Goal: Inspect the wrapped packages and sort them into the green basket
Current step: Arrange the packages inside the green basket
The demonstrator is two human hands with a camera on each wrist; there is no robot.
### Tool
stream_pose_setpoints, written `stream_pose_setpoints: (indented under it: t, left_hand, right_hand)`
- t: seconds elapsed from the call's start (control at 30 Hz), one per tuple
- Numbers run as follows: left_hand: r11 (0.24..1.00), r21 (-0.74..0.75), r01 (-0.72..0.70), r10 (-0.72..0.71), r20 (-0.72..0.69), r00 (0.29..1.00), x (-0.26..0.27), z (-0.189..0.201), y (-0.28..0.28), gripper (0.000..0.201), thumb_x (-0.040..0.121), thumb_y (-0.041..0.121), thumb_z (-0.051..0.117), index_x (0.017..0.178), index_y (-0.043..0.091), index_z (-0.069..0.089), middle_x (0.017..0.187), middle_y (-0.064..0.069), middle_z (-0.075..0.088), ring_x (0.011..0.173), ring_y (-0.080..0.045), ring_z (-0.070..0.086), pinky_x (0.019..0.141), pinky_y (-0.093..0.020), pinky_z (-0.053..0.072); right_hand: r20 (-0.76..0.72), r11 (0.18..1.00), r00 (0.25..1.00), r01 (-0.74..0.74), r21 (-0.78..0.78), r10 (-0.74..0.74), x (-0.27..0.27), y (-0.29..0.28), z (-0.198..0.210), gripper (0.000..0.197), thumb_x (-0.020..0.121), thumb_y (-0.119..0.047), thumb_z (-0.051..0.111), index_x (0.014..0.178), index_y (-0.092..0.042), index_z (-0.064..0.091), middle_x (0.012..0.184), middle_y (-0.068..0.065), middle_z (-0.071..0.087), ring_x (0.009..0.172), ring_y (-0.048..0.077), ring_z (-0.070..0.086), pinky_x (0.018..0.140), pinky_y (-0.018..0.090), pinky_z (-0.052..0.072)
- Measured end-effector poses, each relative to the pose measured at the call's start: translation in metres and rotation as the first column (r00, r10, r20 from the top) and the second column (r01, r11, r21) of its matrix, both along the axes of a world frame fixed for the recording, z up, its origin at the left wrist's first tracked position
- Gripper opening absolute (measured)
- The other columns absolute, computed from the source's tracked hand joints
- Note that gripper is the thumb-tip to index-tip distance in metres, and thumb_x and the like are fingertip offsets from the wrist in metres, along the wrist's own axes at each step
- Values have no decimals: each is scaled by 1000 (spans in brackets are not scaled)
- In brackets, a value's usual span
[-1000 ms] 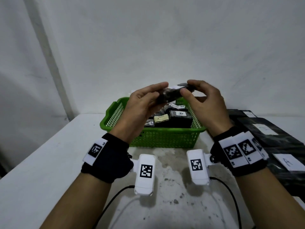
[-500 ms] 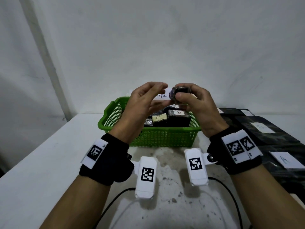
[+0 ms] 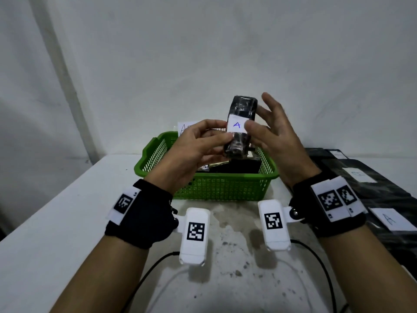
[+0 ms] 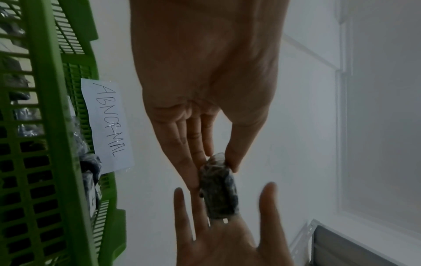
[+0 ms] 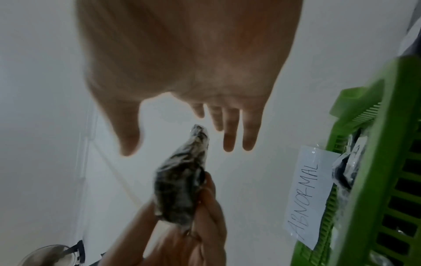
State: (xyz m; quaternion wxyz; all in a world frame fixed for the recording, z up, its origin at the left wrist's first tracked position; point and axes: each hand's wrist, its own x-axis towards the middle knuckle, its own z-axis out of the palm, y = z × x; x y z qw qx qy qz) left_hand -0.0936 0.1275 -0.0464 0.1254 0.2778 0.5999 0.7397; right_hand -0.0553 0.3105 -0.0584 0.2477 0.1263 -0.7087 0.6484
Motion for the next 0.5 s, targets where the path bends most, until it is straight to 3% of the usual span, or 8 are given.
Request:
stream_pose_setpoints:
  t: [0.1, 0.17, 0.27, 0.4, 0.5]
  left_hand:
    - [1000, -20, 22, -23, -41, 999, 0, -3, 2, 33, 86, 5, 70, 117, 9, 62, 95, -2, 72, 77, -14, 72, 69, -27, 59]
    - [998, -55, 9, -13, -74, 997, 0, -5, 4, 33, 86, 3, 70, 117, 9, 63, 98, -5, 69, 81, -14, 71, 68, -26, 58]
    - [996, -85, -13, 4, -108, 994, 1, -8, 7, 29, 89, 3, 68, 116, 9, 63, 100, -6, 68, 84, -13, 71, 69, -25, 58]
    - [988, -125, -93, 66, -209, 976, -2, -11, 8, 27, 91, 4, 66, 118, 8, 64, 103, -5, 67, 89, -10, 71, 70, -23, 57]
    - [982, -105, -160, 124, -288, 950, -6, -12, 4, 24, 91, 1, 66, 114, 9, 64, 105, -2, 68, 89, -12, 72, 73, -28, 59]
  right_hand:
    - [39, 996, 996, 82, -28, -81, -1, 2, 4, 44, 81, -25, 78, 122, -15, 64, 110, 6, 73, 94, 15, 73, 76, 36, 57]
    - [29, 996, 996, 84, -21, -83, 0, 3, 4, 24, 85, -5, 75, 108, -11, 70, 98, 8, 77, 85, 18, 74, 68, 32, 57]
    - [-37, 991, 990, 133, -18, -134, -1, 4, 4, 27, 80, 5, 76, 103, -10, 72, 94, 8, 78, 82, 19, 75, 66, 31, 58]
    - [-90, 975, 978, 196, 104, -187, -1, 2, 2, 31, 73, -12, 83, 100, -21, 73, 95, 0, 78, 83, 18, 76, 72, 37, 61]
    - [-93, 983, 992, 97, 153, -83, 7, -1, 9, 25, 80, -16, 83, 101, -23, 71, 96, -5, 77, 85, 12, 75, 68, 28, 58]
